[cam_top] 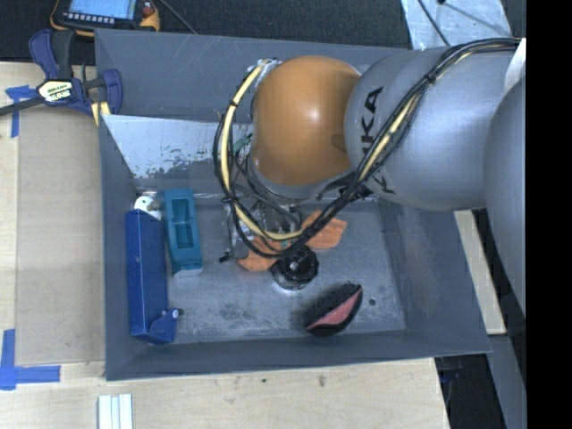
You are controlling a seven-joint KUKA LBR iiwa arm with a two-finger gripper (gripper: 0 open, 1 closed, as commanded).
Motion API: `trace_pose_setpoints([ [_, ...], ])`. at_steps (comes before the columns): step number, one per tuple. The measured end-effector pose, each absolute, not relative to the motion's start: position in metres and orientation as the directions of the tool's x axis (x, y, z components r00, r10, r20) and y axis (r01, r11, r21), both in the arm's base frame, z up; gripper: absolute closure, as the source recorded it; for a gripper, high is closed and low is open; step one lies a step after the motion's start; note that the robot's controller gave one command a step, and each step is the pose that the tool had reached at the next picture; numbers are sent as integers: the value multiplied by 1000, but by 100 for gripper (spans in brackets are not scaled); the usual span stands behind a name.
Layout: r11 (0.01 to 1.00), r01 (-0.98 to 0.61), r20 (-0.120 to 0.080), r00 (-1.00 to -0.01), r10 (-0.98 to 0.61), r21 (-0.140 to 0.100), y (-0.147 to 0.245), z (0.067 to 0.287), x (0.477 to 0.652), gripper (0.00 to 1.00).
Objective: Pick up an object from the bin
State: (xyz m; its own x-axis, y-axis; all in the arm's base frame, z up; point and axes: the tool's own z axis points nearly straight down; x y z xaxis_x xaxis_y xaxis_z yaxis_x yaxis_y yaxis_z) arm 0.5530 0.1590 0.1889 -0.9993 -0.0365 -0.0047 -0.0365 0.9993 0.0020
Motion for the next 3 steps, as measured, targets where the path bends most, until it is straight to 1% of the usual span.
trace_pose_setpoints([
  [1,997,-74,-1,-997,-74,1,151,117,551,0],
  [2,997,-74,-3,-997,-74,1,151,118,551,0],
  [3,995,-95,-3,-995,-95,2,115,117,595,0],
])
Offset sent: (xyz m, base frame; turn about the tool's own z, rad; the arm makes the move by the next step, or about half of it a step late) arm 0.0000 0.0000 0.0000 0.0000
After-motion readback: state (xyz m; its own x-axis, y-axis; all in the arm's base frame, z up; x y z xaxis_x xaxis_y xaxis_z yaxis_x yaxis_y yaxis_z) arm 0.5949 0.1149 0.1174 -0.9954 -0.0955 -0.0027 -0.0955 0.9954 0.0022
